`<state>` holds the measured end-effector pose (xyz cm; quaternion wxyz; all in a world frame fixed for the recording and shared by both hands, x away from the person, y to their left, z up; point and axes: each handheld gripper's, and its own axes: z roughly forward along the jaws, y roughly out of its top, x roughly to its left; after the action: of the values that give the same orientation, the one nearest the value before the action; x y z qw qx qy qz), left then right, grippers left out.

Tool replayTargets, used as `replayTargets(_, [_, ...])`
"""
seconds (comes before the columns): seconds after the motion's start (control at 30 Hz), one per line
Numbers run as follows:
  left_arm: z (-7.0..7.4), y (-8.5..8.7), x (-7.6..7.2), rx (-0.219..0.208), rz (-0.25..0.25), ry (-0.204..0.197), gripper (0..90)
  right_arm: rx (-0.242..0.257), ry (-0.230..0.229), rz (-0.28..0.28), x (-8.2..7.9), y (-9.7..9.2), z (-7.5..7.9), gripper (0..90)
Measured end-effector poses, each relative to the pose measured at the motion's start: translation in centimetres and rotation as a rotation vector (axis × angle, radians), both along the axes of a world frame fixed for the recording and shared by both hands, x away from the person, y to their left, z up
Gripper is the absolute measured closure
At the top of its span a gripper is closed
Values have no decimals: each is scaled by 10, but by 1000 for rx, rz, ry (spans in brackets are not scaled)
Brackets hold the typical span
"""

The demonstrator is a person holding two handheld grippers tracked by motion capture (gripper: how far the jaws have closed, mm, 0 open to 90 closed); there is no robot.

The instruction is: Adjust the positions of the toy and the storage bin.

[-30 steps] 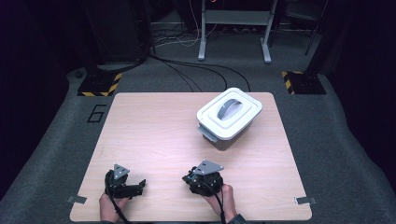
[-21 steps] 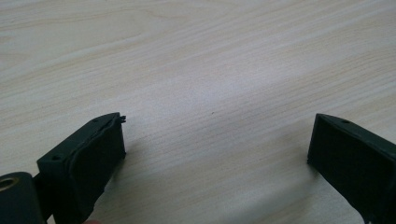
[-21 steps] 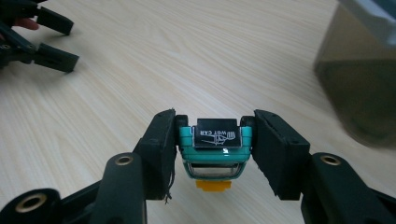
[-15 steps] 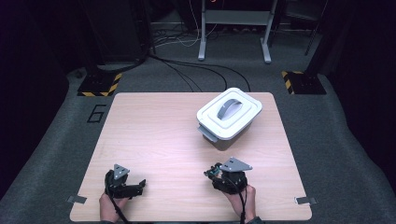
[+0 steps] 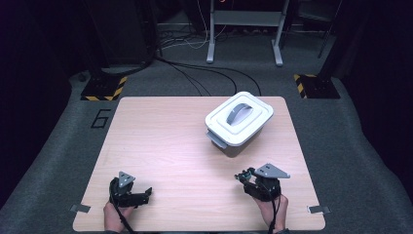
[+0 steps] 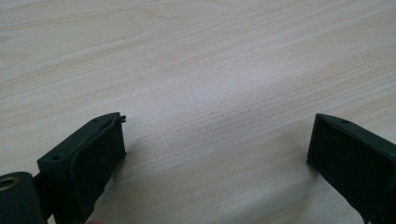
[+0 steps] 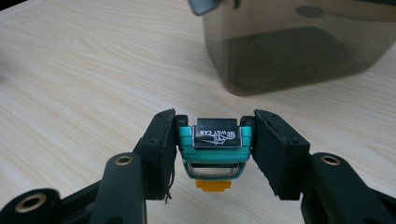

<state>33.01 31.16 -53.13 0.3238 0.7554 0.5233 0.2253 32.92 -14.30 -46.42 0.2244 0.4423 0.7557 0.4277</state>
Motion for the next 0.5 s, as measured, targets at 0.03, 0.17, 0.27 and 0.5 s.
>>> replayTargets(0.03, [0,0,0,0,0,0,37,-4,-1,-7,0,-3,0,498])
replayTargets(0.17, [0,0,0,0,0,0,37,-14,2,-39,1,-17,-2,498])
replayTargets(0.27, [0,0,0,0,0,3,37,-25,5,-60,3,-24,-3,498])
replayTargets(0.5, [0,0,0,1,0,1,37,-39,0,-116,10,-39,-8,498])
